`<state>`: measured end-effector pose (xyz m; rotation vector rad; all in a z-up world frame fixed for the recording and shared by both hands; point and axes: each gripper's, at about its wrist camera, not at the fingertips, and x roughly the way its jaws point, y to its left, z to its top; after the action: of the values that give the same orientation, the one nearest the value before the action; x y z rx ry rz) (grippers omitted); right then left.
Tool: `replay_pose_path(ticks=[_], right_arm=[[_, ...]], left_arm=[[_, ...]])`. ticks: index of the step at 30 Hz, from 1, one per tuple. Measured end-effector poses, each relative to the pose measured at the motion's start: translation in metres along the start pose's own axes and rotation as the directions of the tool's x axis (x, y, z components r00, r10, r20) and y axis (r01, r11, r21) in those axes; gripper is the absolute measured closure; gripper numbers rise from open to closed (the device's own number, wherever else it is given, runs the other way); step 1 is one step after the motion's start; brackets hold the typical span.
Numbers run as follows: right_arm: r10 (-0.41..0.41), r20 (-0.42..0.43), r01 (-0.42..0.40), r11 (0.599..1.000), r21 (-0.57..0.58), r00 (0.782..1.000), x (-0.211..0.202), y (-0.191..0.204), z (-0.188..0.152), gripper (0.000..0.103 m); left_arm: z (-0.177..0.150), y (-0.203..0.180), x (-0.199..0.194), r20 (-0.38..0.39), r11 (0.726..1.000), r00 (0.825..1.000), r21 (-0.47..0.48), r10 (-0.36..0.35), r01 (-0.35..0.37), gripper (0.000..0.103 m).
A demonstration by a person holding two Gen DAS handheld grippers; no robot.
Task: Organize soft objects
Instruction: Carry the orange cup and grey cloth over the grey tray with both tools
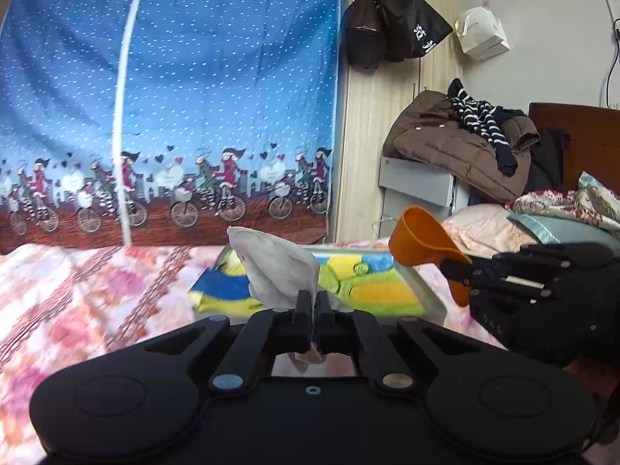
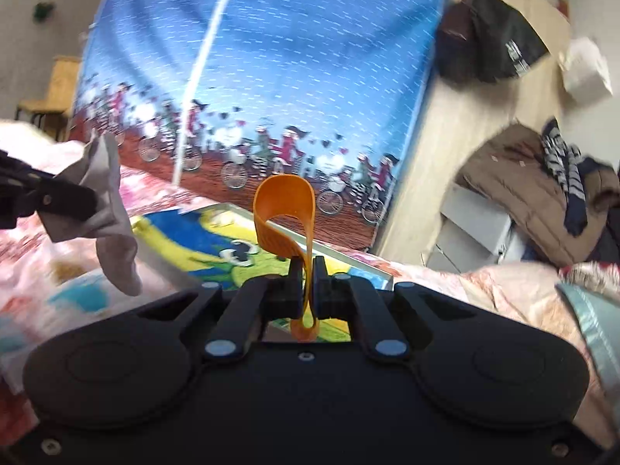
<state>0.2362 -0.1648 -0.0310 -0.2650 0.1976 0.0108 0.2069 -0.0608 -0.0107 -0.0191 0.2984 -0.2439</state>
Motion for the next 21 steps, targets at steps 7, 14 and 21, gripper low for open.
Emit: replay_pose_path(ticks=[7,14,21], right_arm=[[-0.008,-0.065,0.02,0.983,0.18,0.998,0.079,-0.04,-0.027,0.103],[0.02,-0.111,0.014,0.956,0.295,0.994,0.127,-0.064,-0.063,0.103],[0.07,-0.204,0.004,0.941,0.338,0.976,0.151,-0.062,-0.086,0.102]], left_arm=[[0.028,-0.007,0.12,-0.001,0.999,1.0,0.036,0.003,-0.003,0.102],[0.028,-0.01,0.212,-0.048,1.0,0.999,-0.001,0.019,-0.019,0.102],[0.007,0.005,0.251,-0.162,0.994,0.985,-0.082,0.054,-0.068,0.102]])
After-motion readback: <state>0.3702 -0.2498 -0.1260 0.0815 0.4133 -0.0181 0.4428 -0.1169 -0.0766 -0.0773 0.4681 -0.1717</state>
